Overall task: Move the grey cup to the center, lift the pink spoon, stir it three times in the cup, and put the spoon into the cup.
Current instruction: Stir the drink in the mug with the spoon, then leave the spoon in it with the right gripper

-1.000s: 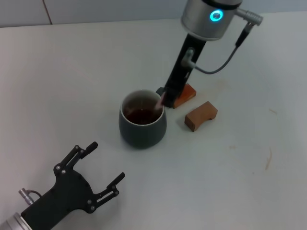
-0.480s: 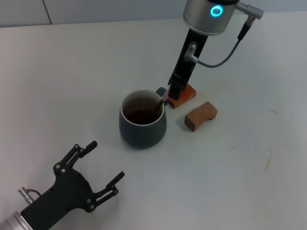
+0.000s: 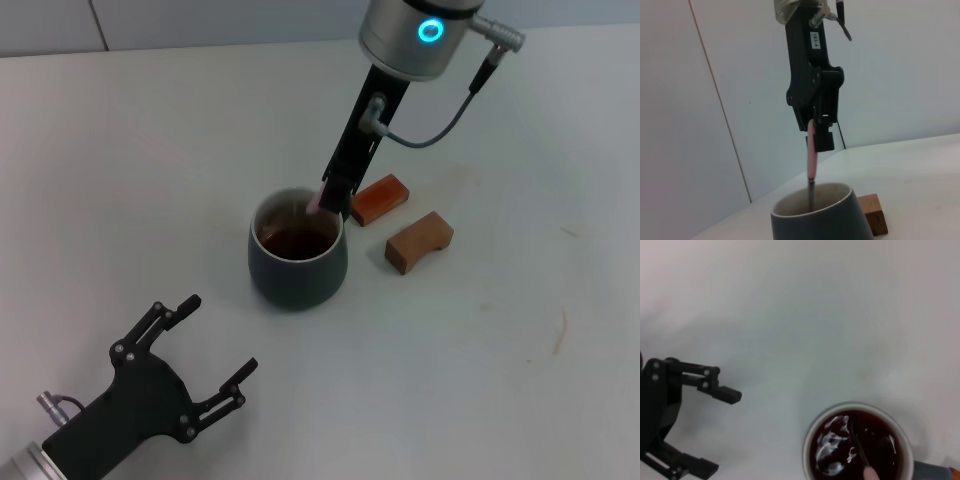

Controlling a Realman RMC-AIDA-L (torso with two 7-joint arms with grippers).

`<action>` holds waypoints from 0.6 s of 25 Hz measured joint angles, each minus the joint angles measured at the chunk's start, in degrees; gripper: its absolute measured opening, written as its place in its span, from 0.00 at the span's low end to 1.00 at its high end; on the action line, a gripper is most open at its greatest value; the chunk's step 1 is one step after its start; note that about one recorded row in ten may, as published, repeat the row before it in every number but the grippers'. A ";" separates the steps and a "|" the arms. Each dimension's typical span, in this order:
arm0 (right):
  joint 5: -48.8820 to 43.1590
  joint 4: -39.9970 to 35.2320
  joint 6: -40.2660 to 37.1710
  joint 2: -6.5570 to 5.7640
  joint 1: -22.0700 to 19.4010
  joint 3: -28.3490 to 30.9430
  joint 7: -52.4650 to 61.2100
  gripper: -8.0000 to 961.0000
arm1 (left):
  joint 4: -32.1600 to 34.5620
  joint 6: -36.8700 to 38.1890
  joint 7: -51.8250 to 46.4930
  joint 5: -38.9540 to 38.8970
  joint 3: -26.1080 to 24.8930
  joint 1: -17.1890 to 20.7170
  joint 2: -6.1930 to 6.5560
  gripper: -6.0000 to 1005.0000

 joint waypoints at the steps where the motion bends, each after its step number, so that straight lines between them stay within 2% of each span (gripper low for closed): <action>1: 0.31 -0.28 -0.20 0.09 -0.50 -0.09 -0.50 0.16 | 0.00 0.00 0.00 0.00 0.00 0.00 0.00 0.85; 5: 4.39 -4.65 -0.29 0.02 -5.04 -3.99 -1.14 0.22 | -0.04 -0.34 0.00 -0.07 0.00 0.20 0.00 0.85; 9: 6.56 -15.51 0.69 0.08 -12.43 -6.60 -0.95 0.27 | -0.18 -0.49 0.00 -0.12 -0.01 0.28 -0.07 0.85; 15: 9.76 -35.40 3.92 0.05 -26.55 -11.79 -3.29 0.50 | -0.33 0.32 0.00 -0.13 -1.35 0.46 0.02 0.85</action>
